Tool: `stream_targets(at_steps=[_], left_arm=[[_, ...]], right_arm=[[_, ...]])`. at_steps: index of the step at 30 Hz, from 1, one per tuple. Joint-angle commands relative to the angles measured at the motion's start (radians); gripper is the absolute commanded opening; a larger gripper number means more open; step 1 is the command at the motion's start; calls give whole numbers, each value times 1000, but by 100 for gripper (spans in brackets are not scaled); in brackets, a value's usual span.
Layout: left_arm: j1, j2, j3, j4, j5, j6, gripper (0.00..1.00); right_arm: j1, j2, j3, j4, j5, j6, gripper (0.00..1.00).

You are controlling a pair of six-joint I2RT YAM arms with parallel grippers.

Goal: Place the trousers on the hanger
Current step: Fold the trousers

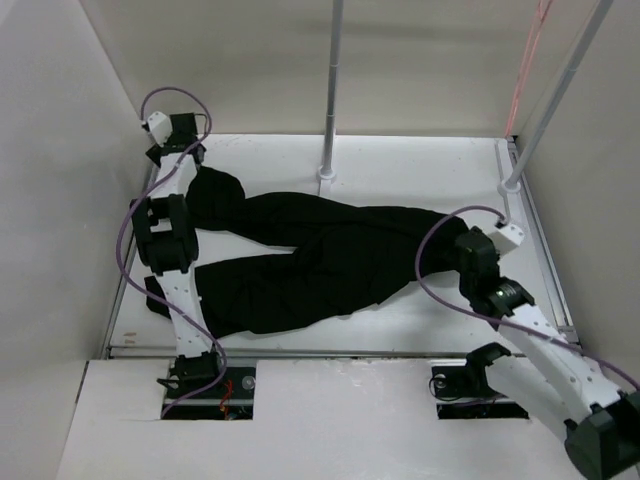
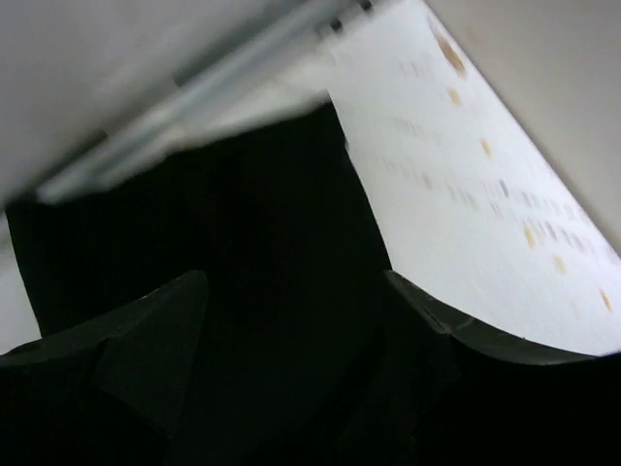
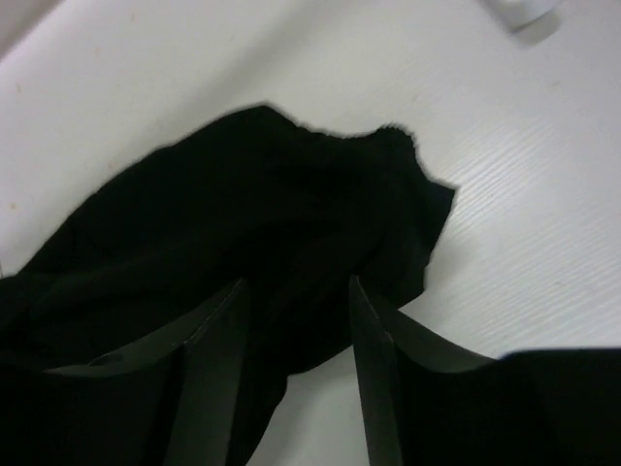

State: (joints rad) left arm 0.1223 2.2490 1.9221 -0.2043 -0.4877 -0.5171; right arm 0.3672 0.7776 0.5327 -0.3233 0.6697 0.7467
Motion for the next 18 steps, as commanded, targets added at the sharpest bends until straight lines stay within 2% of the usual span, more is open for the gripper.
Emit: stream_targets(at_steps=[1, 2, 3, 6, 7, 9, 11, 12, 16, 18], left_arm=[[-172, -314, -248, 150, -9, -115, 67], [-227, -395, -350, 192, -14, -136, 64], [-288, -473, -453, 238, -17, -138, 62], [-460, -661, -699, 330, -14, -135, 51], [-526, -718, -772, 347, -8, -133, 48], [-667, -801, -895, 365, -6, -130, 42], [-817, -818, -958, 376, -2, -124, 41], [-885, -800, -971, 384, 3, -121, 44], [-1086, -657, -896, 425, 81, -40, 58], [-1137, -593, -844, 454, 86, 21, 64]], right_arm=[[94, 87, 41, 29, 47, -4, 33], [109, 86, 39, 26, 53, 2, 16], [109, 69, 41, 18, 47, 5, 8], [59, 5, 79, 1, -7, -24, 7], [39, -26, 90, 3, -25, -36, 10], [6, -89, 96, 10, -53, -40, 26], [-32, -144, 92, 26, -68, -33, 41], [-53, -164, 92, 32, -81, -29, 45], [-162, -211, 144, 10, -171, -21, 50], [-217, -239, 177, -6, -208, -21, 52]])
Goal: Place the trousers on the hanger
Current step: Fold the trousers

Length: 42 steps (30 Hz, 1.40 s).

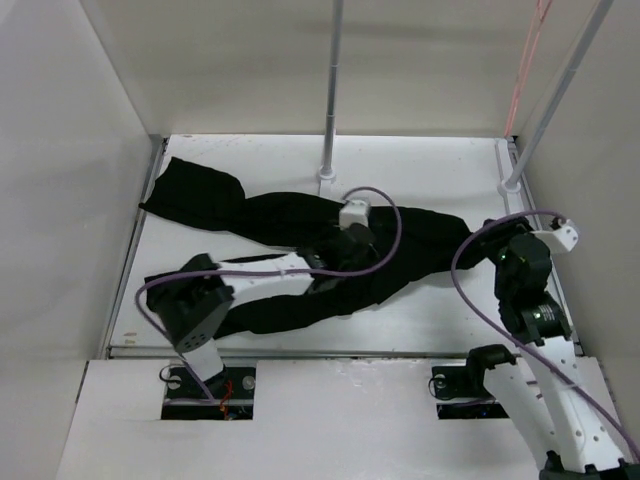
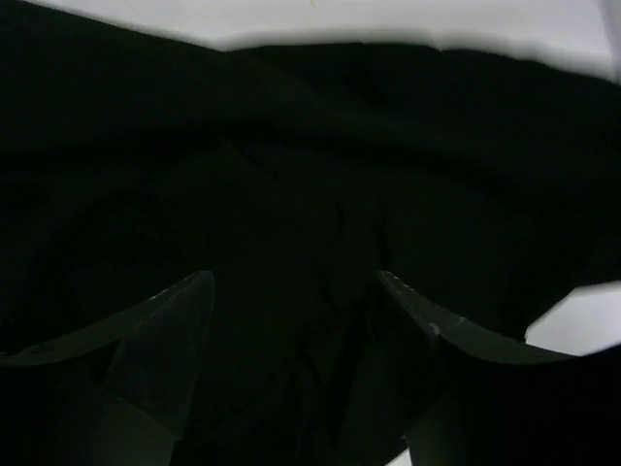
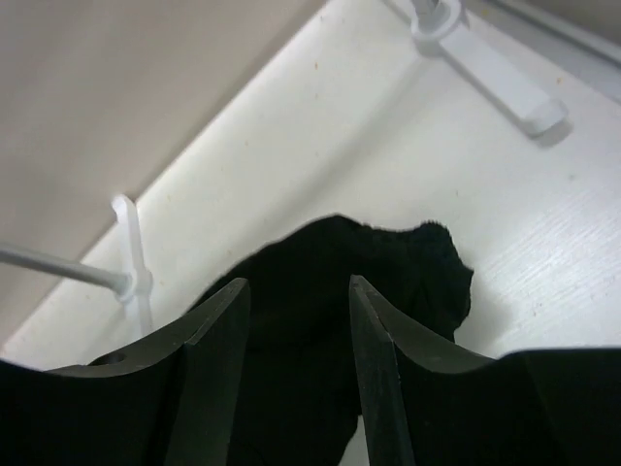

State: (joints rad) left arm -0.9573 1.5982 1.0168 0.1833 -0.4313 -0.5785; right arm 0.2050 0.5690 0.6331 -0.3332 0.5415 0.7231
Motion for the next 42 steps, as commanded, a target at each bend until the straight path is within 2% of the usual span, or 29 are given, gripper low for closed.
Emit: stream_targets(at_steps=[1, 7, 11, 16, 22, 27, 32, 35, 36, 37, 40, 41, 42], left_arm=[[-88, 103, 107, 77, 43, 113, 68], [-177, 252, 258, 88, 43, 271, 72], [-186, 336, 324, 71, 48, 327, 74], [-209, 385, 347, 81, 120, 333, 74], [-226, 446, 399, 122, 129, 367, 75], [-231, 464, 405, 130, 195, 361, 67], [-255, 405, 319, 206, 183, 341, 75], [-252, 463, 359, 193, 187, 354, 74], [-243, 489, 376, 186, 180, 359, 70], [-231, 512, 391, 180, 174, 359, 60], [-202, 502, 385, 160, 146, 339, 19], [-200, 468, 353, 169, 140, 333, 12], [-200, 439, 324, 176, 134, 330, 10]], right_arm=[[-90, -44, 95, -4, -96, 2, 53], [-298, -40, 172, -29, -256, -1, 60], [-362, -18, 149, -15, -347, 24, 60], [-367, -3, 112, -3, -341, 29, 60], [-368, 9, 103, 11, -334, 38, 60], [-384, 11, 99, 11, -328, 30, 58], [-390, 15, 86, 20, -333, 38, 58], [-385, 20, 76, 29, -330, 44, 58], [-382, 17, 73, 29, -328, 45, 58], [-379, 14, 71, 29, -327, 45, 58], [-379, 6, 66, 29, -325, 41, 51], [-379, 8, 63, 26, -325, 36, 49], [-378, 14, 56, 26, -325, 36, 44]])
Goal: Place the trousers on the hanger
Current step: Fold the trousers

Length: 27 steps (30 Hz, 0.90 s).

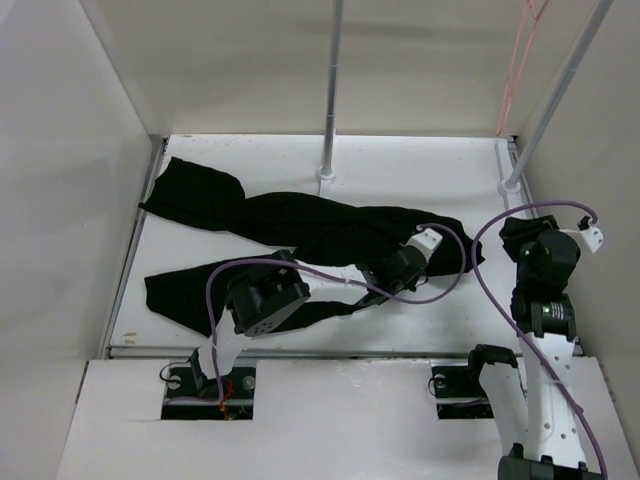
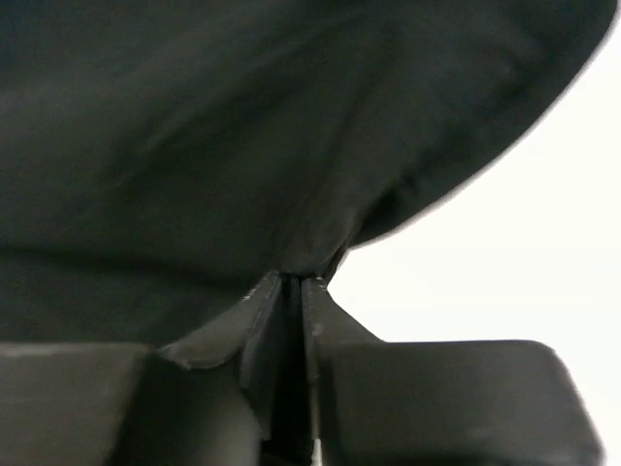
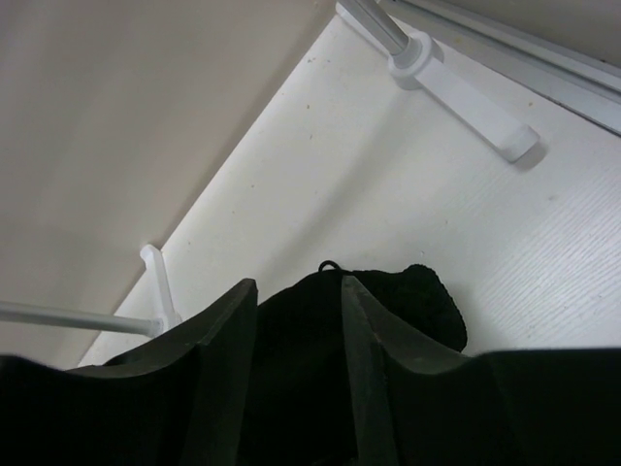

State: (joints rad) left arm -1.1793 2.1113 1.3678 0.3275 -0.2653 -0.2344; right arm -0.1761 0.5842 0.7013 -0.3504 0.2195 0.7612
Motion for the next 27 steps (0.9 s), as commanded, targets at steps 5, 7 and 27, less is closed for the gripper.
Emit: stream_targets(at_steps=[5, 7, 27], left_arm=[[5, -342, -338, 64, -129, -49, 7], [10, -457, -473, 48, -199, -86, 7], [96, -814, -846, -90, -178, -347, 8]], right_arm=[[63, 64, -72, 54, -2, 0, 26], [121, 115, -92, 57, 12, -8, 26], [465, 601, -69, 169, 74, -14, 67]])
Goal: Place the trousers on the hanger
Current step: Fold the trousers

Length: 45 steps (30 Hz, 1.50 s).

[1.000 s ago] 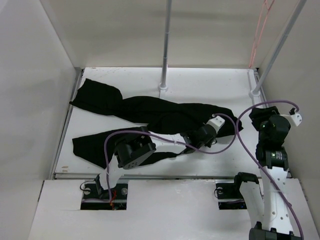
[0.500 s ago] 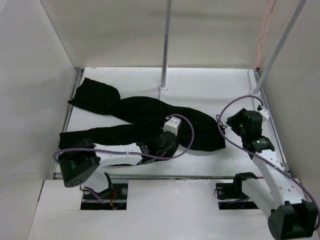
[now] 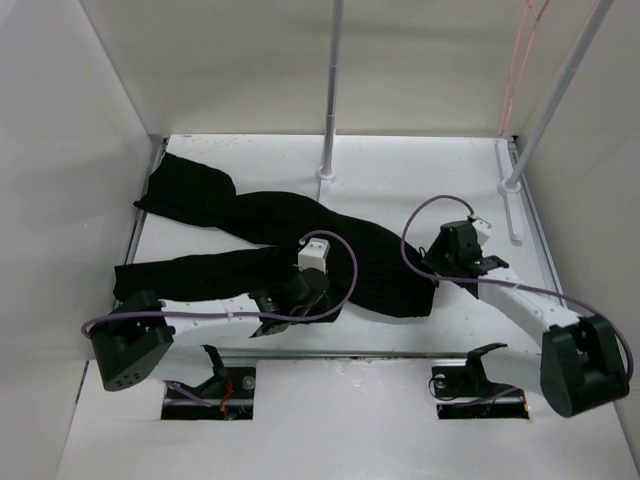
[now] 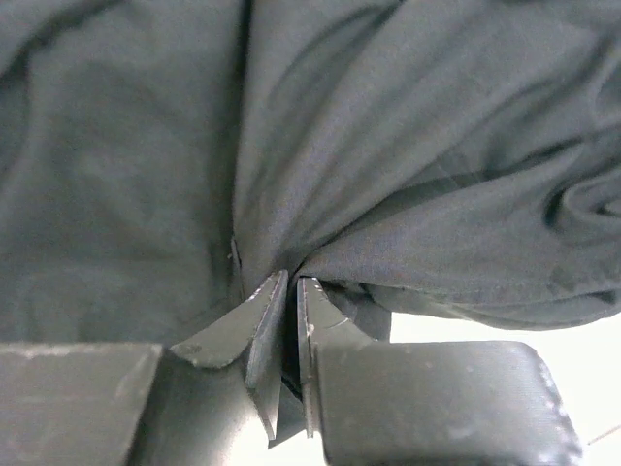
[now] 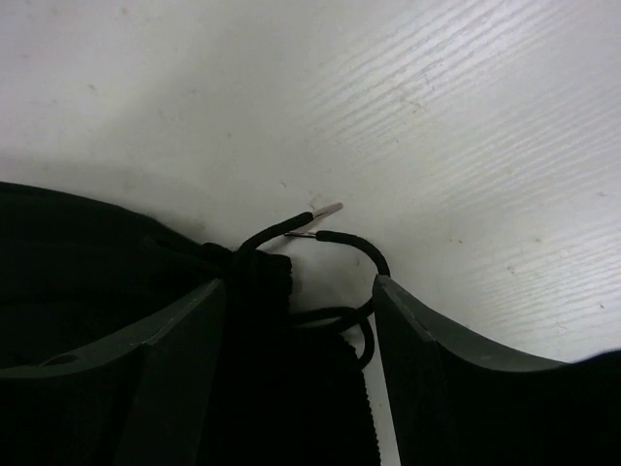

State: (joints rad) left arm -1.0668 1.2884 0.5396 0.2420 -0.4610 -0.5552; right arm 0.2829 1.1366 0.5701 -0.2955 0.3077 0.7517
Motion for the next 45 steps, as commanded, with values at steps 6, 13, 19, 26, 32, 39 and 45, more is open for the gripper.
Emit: stream_targets(at_steps=[6, 13, 19, 26, 32, 39, 45], left_arm=[[-28, -7, -67, -29, 33, -54, 7], [17, -92, -115, -61, 42, -75, 7], [3, -40, -99, -23, 45, -77, 7], [-38, 41, -41, 25, 56, -78, 7], [-35, 49, -93, 29, 62, -118, 7], [-48, 35, -76, 29, 68, -127, 7], [-40, 20, -66, 16, 99, -120, 11]], right_arm=[[26, 216, 117, 176, -116, 29, 66], [-6, 296, 119, 309, -369, 119, 29], [-44, 171, 167, 368, -386, 146, 0], [18, -150, 385, 184, -265, 23, 1], [101, -294, 95, -52, -3, 96, 3], [-75, -314, -73, 74, 58, 92, 26], [-100, -158, 105, 49, 16, -20, 81]])
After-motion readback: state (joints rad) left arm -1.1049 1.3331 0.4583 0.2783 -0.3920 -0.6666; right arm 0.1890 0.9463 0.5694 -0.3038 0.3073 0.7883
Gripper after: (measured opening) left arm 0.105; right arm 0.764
